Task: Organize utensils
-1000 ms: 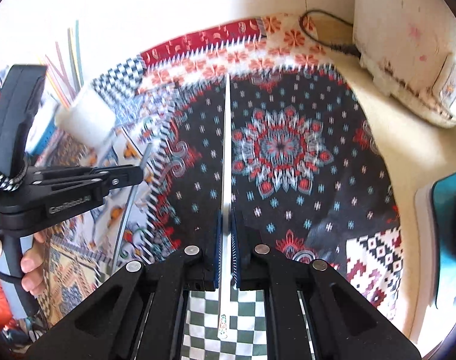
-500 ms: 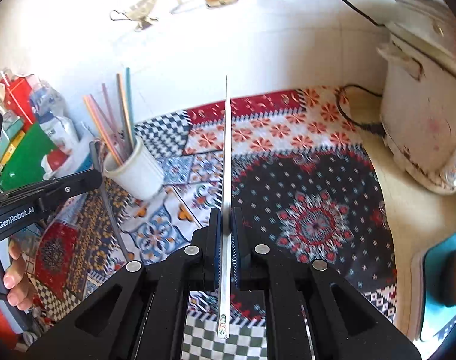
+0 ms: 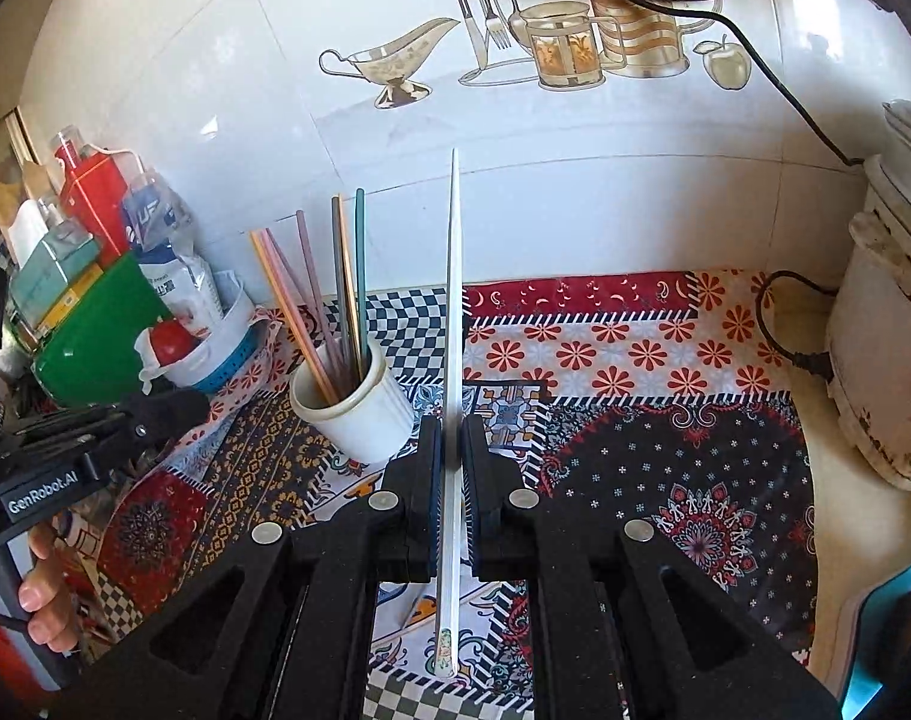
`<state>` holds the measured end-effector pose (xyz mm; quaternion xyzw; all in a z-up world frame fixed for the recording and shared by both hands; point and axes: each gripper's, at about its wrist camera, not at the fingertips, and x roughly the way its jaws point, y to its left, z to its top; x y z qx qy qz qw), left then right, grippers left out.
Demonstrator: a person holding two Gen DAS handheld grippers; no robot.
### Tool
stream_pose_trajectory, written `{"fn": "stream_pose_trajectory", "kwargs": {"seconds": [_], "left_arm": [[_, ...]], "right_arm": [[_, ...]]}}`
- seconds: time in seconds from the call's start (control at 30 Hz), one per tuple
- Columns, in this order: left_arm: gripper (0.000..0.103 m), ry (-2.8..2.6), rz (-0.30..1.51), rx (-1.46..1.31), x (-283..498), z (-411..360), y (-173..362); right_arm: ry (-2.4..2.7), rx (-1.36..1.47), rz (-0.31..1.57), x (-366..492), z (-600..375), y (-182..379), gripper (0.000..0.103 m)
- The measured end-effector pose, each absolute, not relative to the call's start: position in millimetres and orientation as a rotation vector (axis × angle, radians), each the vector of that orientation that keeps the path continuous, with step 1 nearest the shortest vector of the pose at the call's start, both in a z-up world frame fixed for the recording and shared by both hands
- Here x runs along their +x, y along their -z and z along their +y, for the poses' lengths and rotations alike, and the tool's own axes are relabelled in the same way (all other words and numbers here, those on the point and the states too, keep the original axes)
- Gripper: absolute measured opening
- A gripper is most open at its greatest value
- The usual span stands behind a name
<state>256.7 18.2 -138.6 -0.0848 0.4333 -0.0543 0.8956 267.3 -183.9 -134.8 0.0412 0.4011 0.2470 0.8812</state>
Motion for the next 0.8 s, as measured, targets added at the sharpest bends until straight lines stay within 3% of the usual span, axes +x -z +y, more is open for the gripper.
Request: {"fn": "stream_pose_trajectory", "kwargs": {"seconds": [0.13,0.3,0.8], "left_arm": [[0.006,0.123,0.988,-0.181,266,14,167],[0.020,0.172,1.068,-0.136,285,-15,196],[0.023,0.363,1.234,0.021,380,-137,279]], "right_arm": [[-0.503,0.091,0.836,269,-191,136,0.006],[-0.447,0.095,0.845,272,-213,142,0.006],[-0.272,0.180,0.891,275,-299,165,0.006]]}}
